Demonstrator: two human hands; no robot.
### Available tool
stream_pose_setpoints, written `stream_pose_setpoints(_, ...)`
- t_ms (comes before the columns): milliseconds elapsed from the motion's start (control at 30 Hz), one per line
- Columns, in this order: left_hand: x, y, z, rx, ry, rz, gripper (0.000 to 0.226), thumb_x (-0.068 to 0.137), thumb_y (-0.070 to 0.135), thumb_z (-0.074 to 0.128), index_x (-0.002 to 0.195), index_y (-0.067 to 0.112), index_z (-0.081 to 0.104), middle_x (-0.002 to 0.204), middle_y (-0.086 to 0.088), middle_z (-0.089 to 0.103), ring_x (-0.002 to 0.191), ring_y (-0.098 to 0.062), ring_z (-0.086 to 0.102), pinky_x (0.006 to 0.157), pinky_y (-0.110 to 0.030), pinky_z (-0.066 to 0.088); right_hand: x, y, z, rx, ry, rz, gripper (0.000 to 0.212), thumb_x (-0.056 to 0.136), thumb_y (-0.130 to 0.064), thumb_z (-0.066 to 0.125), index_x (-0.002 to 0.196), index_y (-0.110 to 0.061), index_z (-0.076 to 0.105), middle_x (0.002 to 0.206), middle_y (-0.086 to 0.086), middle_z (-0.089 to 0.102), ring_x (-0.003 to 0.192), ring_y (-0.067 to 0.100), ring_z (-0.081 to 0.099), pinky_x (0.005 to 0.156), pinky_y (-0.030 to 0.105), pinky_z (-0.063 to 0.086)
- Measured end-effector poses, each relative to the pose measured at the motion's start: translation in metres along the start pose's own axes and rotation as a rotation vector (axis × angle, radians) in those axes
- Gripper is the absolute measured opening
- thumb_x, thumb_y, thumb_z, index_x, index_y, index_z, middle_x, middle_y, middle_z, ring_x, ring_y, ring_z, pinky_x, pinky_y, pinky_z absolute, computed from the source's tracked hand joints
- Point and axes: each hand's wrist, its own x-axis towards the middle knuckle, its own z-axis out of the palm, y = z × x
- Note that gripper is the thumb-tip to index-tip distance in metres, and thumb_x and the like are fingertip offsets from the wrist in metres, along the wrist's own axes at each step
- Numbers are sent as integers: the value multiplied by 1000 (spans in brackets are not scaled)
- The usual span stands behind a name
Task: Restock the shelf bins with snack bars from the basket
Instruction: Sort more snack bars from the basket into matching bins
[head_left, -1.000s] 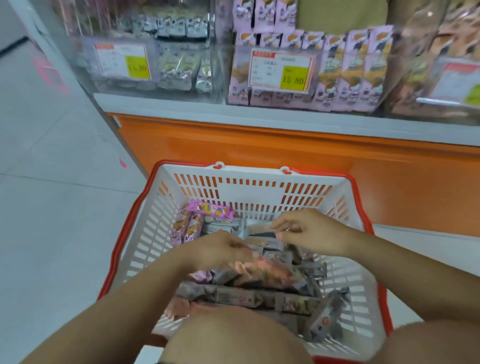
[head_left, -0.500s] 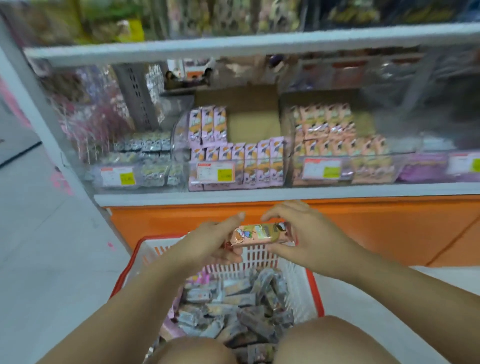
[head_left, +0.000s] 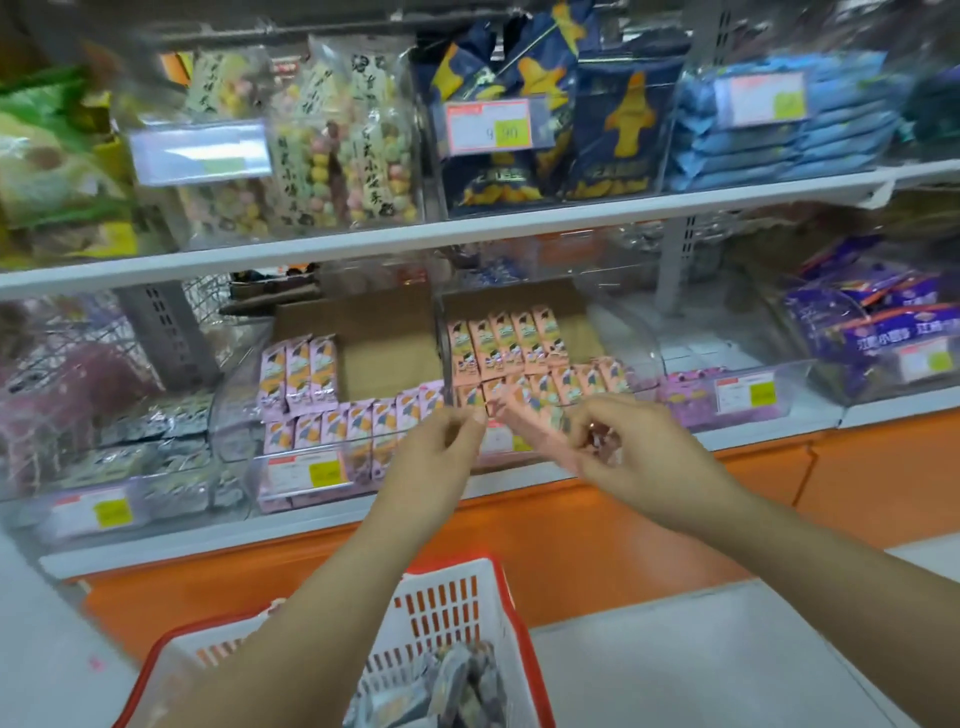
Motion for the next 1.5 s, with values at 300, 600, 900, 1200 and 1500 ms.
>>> stream_pose_setpoints(300,66,-33,8,863,-123,187,35,100,38,39,134,36,46,158,8,-13,128,-23,45,115,-53,18,97,56,-9,-199,262,233,15,89,-3,51,88,-12,63,81,-3,62,78,22,57,65,30,45)
stream_pose_setpoints(600,66,-55,14,896,-58,265,33,101,41,31,132,39,40,153,10,-28,115,-8,55,118,-42,14,165,101,30,-338,174,436,32,89,5,48,103,-15,68,107,14,68,92,31,63,78,34,52)
stream_pose_setpoints(900,64,-58,16,932,-18,324,34,102,39,30,134,35,41,156,3,-25,125,-10,48,115,-42,18,146,97,21,-339,-181,379,69,86,11,47,148,-12,26,148,15,35,122,35,50,95,36,43)
stream_pose_setpoints(1200,39,-63,-5,766,-79,338,48,98,23,44,143,34,35,160,3,-2,140,-24,30,117,-46,14,75,34,34,-280,35,-62,40,89,3,48,123,-12,61,129,5,58,124,22,47,105,34,34)
stream_pose_setpoints(1500,-39,-159,-69,623,-166,212,29,96,10,47,118,17,64,120,-1,64,101,-24,63,85,-32,47,-8,0,150,-75,-452,-113,23,94,-19,54,114,-22,66,104,-5,71,93,10,64,85,29,50)
